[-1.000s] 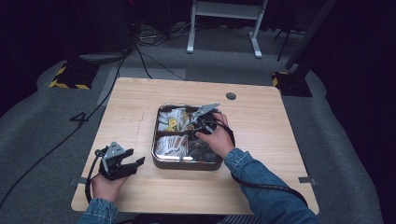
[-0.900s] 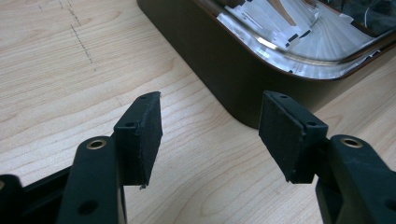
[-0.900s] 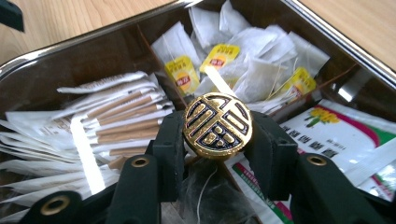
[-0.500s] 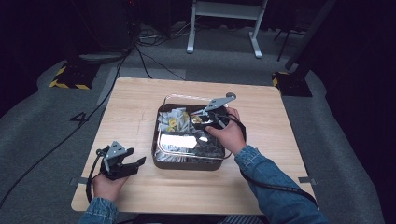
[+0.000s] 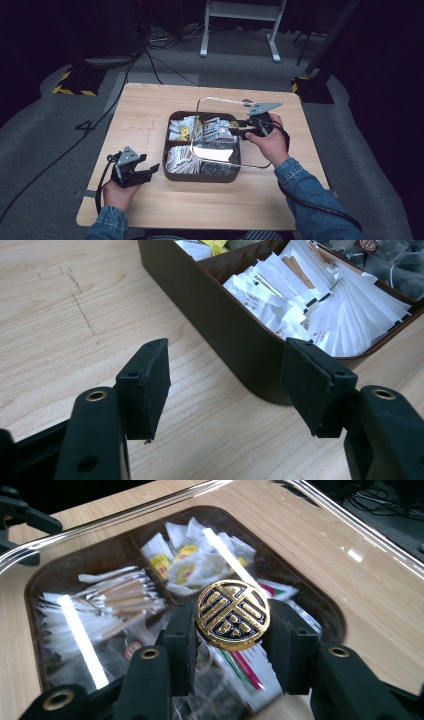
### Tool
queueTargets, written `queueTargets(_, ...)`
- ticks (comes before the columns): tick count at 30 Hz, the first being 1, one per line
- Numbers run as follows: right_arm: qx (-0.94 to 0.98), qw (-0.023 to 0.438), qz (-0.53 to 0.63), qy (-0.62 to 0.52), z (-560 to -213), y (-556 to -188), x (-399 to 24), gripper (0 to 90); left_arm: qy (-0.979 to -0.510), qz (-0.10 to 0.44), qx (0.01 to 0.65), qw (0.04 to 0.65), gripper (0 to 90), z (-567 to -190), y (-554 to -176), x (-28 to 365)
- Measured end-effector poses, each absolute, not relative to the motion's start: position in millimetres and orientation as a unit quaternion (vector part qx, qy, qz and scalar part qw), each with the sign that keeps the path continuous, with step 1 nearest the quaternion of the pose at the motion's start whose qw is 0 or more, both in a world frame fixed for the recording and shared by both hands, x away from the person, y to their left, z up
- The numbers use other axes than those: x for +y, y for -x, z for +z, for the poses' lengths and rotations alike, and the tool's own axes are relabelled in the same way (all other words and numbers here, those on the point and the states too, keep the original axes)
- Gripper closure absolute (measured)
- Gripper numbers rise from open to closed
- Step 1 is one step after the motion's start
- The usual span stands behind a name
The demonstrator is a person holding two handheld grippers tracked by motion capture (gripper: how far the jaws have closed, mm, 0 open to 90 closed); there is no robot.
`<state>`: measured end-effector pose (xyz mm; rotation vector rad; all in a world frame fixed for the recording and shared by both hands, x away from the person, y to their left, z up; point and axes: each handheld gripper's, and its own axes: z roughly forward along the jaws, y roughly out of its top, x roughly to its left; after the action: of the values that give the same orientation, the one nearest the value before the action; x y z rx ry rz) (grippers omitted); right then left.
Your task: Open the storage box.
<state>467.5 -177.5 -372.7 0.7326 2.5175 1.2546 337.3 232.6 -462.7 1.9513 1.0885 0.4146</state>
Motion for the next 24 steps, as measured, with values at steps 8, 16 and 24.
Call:
queueTargets(8, 0.857, 0.126, 0.424, -0.265, -370, -467, -215, 58.9, -0.779, 0.157, 0.436, 0.422, 35.6, -458, -332, 227)
queueTargets(16, 0.855, 0.134, 0.417, -0.277, -371, -467, -250, 58.9, -0.784, 0.159, 0.435, 0.414, 35.1, -463, -331, 226)
queueTargets(24, 0.851, 0.141, 0.407, -0.301, -381, -468, -286, 58.9, -0.776, 0.162, 0.441, 0.421, 36.1, -461, -329, 224)
